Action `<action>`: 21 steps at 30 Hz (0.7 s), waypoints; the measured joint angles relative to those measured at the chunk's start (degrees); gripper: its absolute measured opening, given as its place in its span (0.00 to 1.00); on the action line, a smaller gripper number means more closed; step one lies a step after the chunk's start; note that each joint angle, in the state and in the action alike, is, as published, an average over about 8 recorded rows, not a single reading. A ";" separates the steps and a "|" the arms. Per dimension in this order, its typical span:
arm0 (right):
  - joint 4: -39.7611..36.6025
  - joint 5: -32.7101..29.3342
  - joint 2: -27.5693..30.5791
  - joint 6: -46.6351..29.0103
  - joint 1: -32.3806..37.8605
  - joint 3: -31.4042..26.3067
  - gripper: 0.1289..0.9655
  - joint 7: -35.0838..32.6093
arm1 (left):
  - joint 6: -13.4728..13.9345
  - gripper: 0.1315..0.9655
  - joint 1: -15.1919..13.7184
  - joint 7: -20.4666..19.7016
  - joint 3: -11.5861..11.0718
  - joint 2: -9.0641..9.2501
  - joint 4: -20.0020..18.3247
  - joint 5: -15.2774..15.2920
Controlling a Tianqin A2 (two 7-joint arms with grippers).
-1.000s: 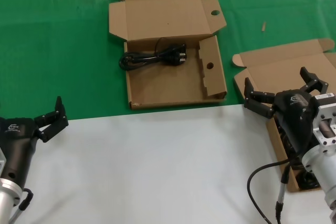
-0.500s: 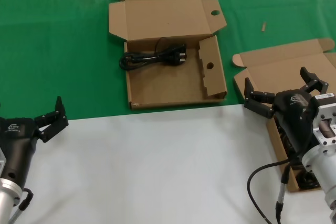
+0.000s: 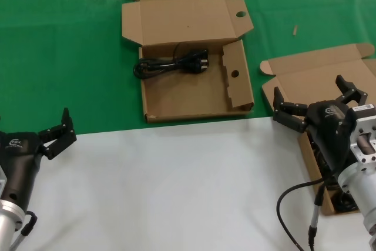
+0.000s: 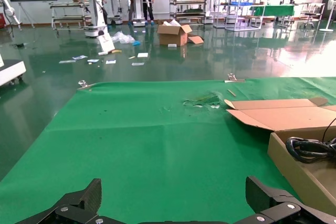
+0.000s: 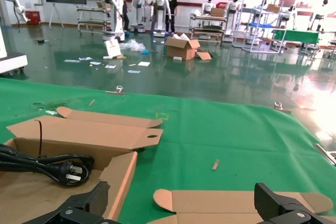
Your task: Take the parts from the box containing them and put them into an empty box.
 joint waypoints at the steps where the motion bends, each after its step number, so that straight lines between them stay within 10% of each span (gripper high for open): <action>1: 0.00 0.00 0.00 0.00 0.00 0.00 1.00 0.00 | 0.00 1.00 0.00 0.00 0.00 0.00 0.00 0.00; 21: 0.00 0.00 0.00 0.00 0.00 0.00 1.00 0.00 | 0.00 1.00 0.00 0.00 0.00 0.00 0.00 0.00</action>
